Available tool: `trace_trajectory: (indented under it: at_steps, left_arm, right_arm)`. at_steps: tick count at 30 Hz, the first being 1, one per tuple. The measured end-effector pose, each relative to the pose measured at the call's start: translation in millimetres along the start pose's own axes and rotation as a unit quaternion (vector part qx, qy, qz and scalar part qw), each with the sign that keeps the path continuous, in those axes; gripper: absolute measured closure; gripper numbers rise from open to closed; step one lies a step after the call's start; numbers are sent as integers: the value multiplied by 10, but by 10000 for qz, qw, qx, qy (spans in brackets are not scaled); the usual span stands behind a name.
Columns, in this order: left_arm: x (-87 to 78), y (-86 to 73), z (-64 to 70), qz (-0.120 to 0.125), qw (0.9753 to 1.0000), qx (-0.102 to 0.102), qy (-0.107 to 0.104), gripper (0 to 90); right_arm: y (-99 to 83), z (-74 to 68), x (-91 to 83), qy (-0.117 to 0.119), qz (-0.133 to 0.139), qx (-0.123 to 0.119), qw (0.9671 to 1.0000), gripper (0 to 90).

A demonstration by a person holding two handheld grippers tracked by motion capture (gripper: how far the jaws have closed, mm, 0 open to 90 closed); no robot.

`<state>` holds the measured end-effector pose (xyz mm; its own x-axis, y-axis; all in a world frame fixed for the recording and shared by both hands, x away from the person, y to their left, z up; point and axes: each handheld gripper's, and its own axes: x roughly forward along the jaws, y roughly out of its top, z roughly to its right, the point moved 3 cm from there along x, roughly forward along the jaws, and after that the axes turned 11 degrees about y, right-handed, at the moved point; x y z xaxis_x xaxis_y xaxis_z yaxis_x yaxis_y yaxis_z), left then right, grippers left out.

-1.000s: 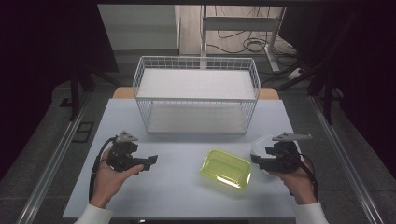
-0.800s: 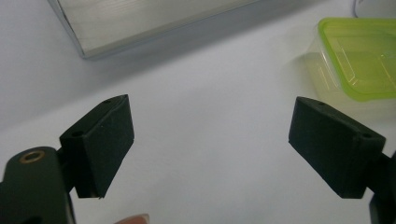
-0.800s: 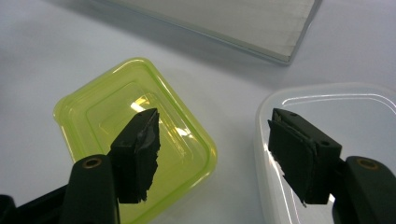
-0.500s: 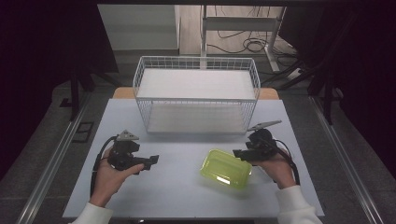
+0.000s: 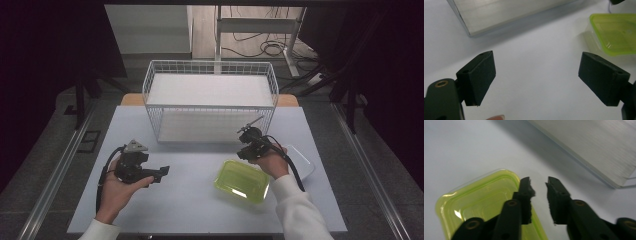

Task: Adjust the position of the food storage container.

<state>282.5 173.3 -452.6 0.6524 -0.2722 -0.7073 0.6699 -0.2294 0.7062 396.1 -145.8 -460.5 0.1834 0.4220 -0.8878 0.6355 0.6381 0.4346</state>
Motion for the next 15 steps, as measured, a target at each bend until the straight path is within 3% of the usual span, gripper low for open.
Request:
trace_trajectory:
  at_steps: [3,7,11,15]
  left_arm:
    - [8,-6,5,-36,10000,16,-11,139]
    - [67,-31,32,-152,9998,72,-43,138]
    - [71,-30,36,-156,9998,91,-51,138]
    - [73,-33,26,-164,9998,95,-23,138]
  right_arm:
    - [50,54,137,53,-277,-56,9996,875]
    - [88,91,259,185,-440,-70,9988,888]
    - [90,37,347,284,-603,-168,9976,888]
    - [93,-11,351,271,-578,-218,9977,888]
